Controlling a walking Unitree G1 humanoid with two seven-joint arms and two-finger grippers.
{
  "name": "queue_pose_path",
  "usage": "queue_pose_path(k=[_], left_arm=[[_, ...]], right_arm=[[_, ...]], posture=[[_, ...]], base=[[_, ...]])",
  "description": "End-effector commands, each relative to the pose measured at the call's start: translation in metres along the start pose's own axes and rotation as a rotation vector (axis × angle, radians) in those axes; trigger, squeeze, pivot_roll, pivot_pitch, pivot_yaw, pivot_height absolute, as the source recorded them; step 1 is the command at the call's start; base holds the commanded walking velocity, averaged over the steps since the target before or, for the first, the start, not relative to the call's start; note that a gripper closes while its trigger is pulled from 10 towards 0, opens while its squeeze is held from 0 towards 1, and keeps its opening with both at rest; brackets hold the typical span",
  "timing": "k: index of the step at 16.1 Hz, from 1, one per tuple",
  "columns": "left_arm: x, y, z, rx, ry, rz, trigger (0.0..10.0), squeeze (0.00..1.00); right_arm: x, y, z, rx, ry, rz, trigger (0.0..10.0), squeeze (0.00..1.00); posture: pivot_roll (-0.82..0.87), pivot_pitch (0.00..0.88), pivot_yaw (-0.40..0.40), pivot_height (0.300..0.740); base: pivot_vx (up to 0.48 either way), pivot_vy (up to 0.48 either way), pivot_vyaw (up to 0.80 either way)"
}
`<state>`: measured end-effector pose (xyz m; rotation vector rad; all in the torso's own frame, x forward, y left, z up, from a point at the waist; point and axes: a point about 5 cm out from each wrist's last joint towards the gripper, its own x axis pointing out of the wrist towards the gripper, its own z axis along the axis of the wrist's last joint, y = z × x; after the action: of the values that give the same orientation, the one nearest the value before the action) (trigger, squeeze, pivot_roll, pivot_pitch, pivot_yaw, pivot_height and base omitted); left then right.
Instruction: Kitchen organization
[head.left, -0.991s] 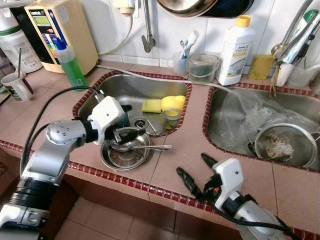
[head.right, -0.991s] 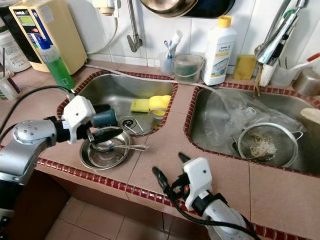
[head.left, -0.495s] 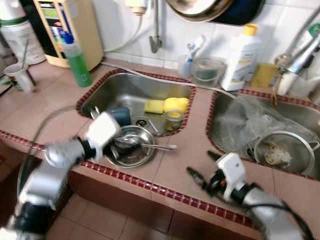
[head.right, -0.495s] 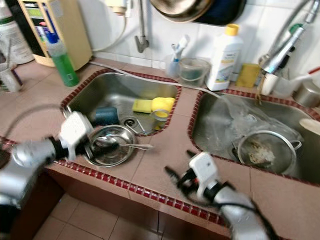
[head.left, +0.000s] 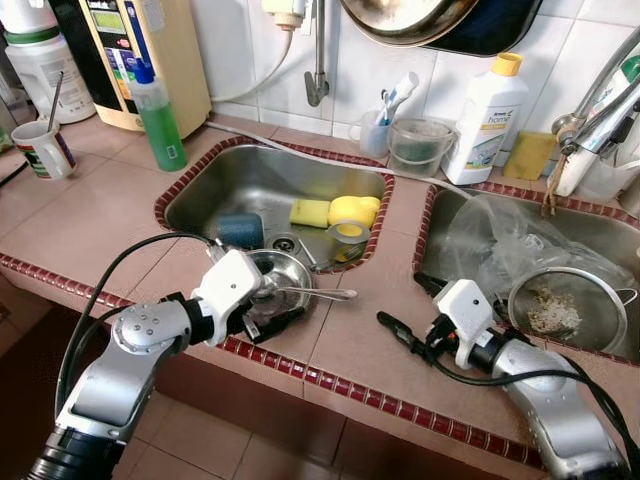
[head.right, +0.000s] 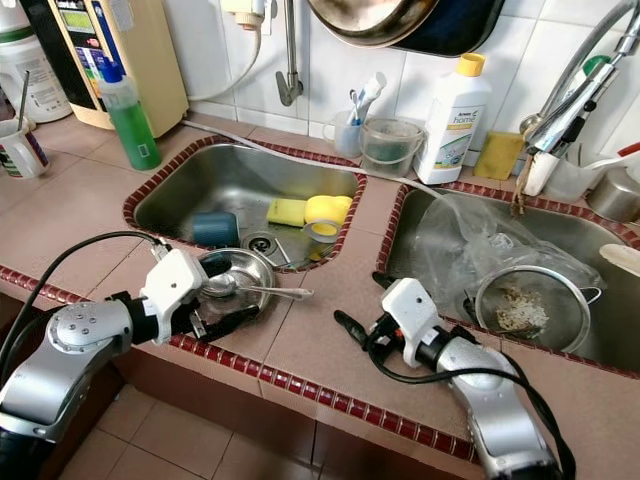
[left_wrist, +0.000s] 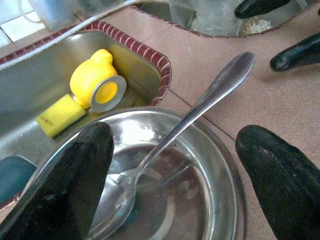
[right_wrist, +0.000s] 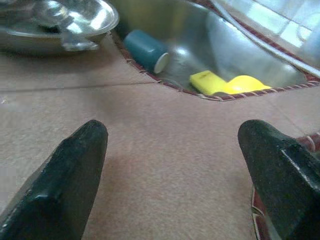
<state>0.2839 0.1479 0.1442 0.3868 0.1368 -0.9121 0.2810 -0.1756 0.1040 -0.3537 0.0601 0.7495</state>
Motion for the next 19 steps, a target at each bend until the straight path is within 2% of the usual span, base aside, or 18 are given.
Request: queue_pose_path(k=[1, 3, 4, 6, 8, 9, 13, 14, 15, 16, 17, 18, 19], left_arm=[[-0.001, -0.001, 0.005, 0.01, -0.01, 0.005, 10.0, 0.0], [-0.001, -0.003, 0.008, 0.012, -0.017, 0.003, 10.0, 0.0], [0.0, -0.005, 0.01, 0.013, -0.023, 0.002, 10.0, 0.0], [0.0, -0.006, 0.012, 0.015, -0.029, 0.002, 10.0, 0.0], [0.0, -0.007, 0.013, 0.012, -0.031, 0.004, 10.0, 0.0], [0.0, -0.01, 0.014, -0.002, -0.03, -0.004, 10.0, 0.0], [-0.002, -0.02, 0.016, -0.025, -0.029, -0.054, 10.0, 0.0], [-0.002, -0.024, 0.015, -0.019, -0.028, -0.065, 10.0, 0.0], [-0.002, -0.025, 0.015, -0.016, -0.028, -0.064, 10.0, 0.0], [-0.002, -0.026, 0.016, -0.017, -0.028, -0.063, 10.0, 0.0], [-0.001, -0.027, 0.016, -0.021, -0.03, -0.064, 10.0, 0.0], [-0.001, -0.028, 0.016, -0.023, -0.031, -0.064, 10.0, 0.0], [-0.002, -0.029, 0.016, -0.023, -0.029, -0.062, 10.0, 0.0]], right_arm=[[0.0, -0.002, -0.001, -0.031, 0.014, 0.03, 10.0, 0.0], [0.004, -0.002, -0.003, -0.053, 0.029, 0.075, 9.5, 0.0], [0.008, -0.003, -0.004, -0.069, 0.034, 0.096, 10.0, 0.0], [0.015, -0.003, -0.003, -0.092, 0.029, 0.12, 10.0, 0.0], [0.023, -0.004, 0.0, -0.124, 0.016, 0.141, 9.6, 0.0], [0.029, -0.006, 0.003, -0.157, 0.007, 0.149, 8.8, 0.0], [0.042, -0.007, 0.01, -0.208, -0.011, 0.203, 8.7, 0.0], [0.045, -0.005, 0.012, -0.22, -0.017, 0.226, 8.4, 0.0], [0.048, -0.004, 0.014, -0.234, -0.024, 0.245, 6.5, 0.0], [0.05, -0.003, 0.015, -0.242, -0.026, 0.26, 6.5, 0.0], [0.052, -0.002, 0.016, -0.25, -0.029, 0.277, 7.5, 0.0], [0.054, -0.001, 0.017, -0.261, -0.031, 0.296, 6.1, 0.0], [0.055, 0.0, 0.018, -0.268, -0.032, 0.307, 5.5, 0.0]], posture=[[-0.14, 0.051, -0.005, 0.74], [-0.13, 0.056, -0.011, 0.74], [-0.13, 0.057, -0.016, 0.74], [-0.12, 0.056, -0.021, 0.74], [-0.11, 0.052, -0.025, 0.74], [-0.11, 0.049, -0.029, 0.74], [-0.09, 0.042, -0.045, 0.74], [-0.09, 0.042, -0.049, 0.74], [-0.09, 0.039, -0.056, 0.74], [-0.09, 0.039, -0.056, 0.74], [-0.08, 0.04, -0.06, 0.74], [-0.08, 0.041, -0.062, 0.74], [-0.08, 0.042, -0.065, 0.74]], base=[[0.0, 0.0, 0.0], [0.0, 0.0, 0.0], [0.0, 0.0, 0.0], [0.0, 0.0, 0.0], [0.0, 0.0, 0.0], [0.0, 0.0, 0.0], [0.0, 0.0, 0.0], [0.0, 0.0, 0.0], [0.0, 0.0, 0.0], [0.0, 0.0, 0.0], [0.0, 0.0, 0.0], [0.0, 0.0, 0.0], [0.0, 0.0, 0.0]])
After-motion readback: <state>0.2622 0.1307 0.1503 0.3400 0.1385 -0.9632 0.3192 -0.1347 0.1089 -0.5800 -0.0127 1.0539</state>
